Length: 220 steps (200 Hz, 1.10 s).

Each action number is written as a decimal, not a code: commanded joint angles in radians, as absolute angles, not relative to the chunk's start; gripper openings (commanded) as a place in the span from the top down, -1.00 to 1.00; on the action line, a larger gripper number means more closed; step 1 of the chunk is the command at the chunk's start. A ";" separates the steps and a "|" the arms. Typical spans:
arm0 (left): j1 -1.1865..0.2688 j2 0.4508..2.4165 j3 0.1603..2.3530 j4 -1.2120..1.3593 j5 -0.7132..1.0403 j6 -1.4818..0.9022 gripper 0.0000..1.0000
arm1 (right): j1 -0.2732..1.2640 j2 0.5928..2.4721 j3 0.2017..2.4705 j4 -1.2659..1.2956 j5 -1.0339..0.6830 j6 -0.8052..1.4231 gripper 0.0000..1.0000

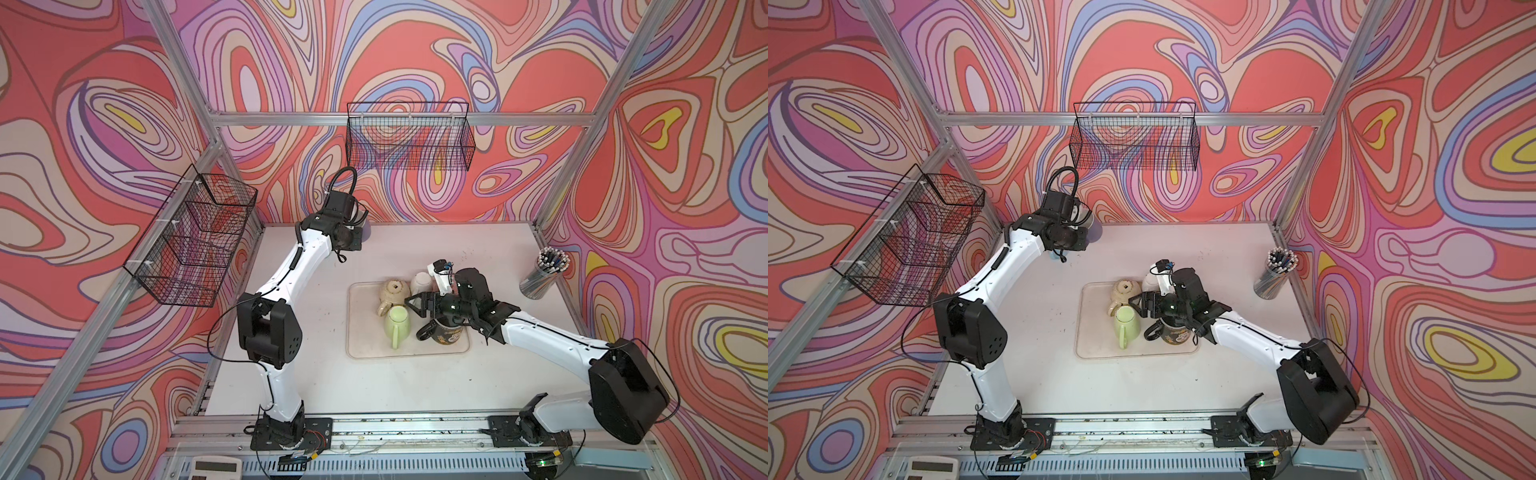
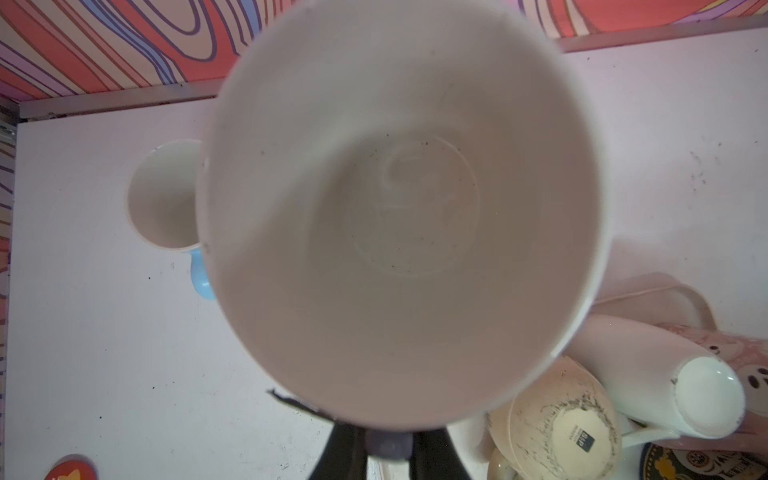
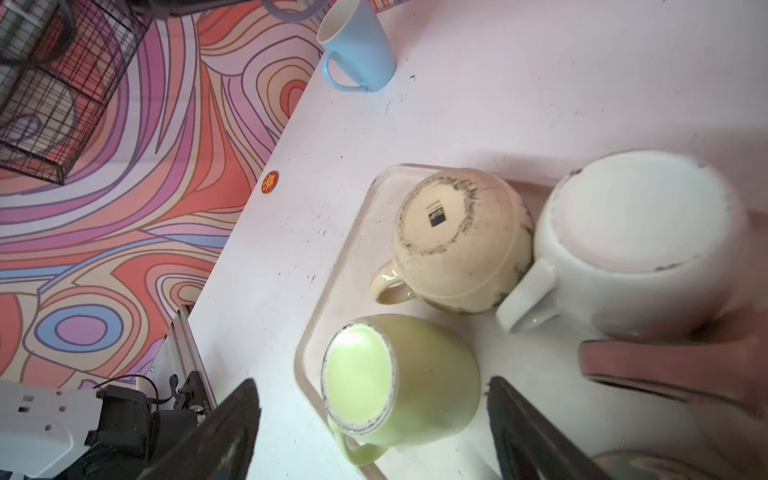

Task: Turn the mug right side up
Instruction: 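Lower the lavender mug upright beside the light blue mug and open left gripper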

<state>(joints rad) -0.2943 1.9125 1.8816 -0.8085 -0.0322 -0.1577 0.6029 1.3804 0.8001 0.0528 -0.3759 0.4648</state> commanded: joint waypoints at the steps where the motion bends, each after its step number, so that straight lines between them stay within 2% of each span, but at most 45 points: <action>1: -0.281 1.947 1.959 -0.830 -0.064 -0.121 1.00 | 0.640 1.352 0.831 0.013 -0.290 0.409 -0.83; 40: -0.261 2.017 2.001 -0.836 -0.099 -0.115 1.00 | 0.710 1.348 0.845 0.003 -0.219 0.374 -0.97; 110: -0.244 2.131 2.081 -0.842 -0.174 -0.105 1.00 | 0.713 1.369 0.838 0.029 -0.219 0.393 -0.97; 220: -0.207 2.253 2.147 -0.845 -0.154 -0.146 1.00 | 0.713 1.409 0.840 0.048 -0.228 0.397 -0.97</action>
<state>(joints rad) -0.2276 2.2383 2.0850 -0.8749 -0.1394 -0.1352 0.7124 1.3846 0.8219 0.0311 -0.2272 0.3977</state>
